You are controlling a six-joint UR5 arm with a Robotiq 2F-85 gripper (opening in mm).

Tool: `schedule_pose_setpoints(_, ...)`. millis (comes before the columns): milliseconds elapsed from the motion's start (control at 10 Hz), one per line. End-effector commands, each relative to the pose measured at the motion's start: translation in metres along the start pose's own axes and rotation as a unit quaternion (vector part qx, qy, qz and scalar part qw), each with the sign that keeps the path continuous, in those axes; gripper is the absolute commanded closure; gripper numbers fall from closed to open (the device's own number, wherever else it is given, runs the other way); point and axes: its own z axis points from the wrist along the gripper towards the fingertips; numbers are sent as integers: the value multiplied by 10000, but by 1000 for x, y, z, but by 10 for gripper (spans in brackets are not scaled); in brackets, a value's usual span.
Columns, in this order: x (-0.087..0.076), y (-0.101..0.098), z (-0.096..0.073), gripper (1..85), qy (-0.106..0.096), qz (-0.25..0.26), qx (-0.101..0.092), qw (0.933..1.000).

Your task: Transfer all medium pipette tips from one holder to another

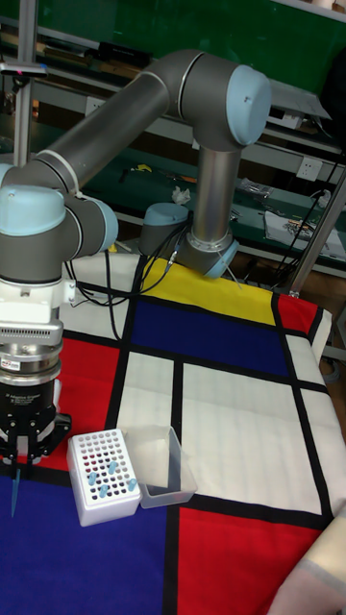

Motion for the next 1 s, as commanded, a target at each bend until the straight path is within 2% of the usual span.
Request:
schedule_pose_setpoints(0, 5, -5, -1, 623, 23, 2, -83, 10000)
schedule_pose_setpoints(700, 19, -11, 6, 627, 218, 107, -79, 9997)
schedule_pose_setpoints(900, 19, -10, 7, 627, 217, 109, -86, 9997)
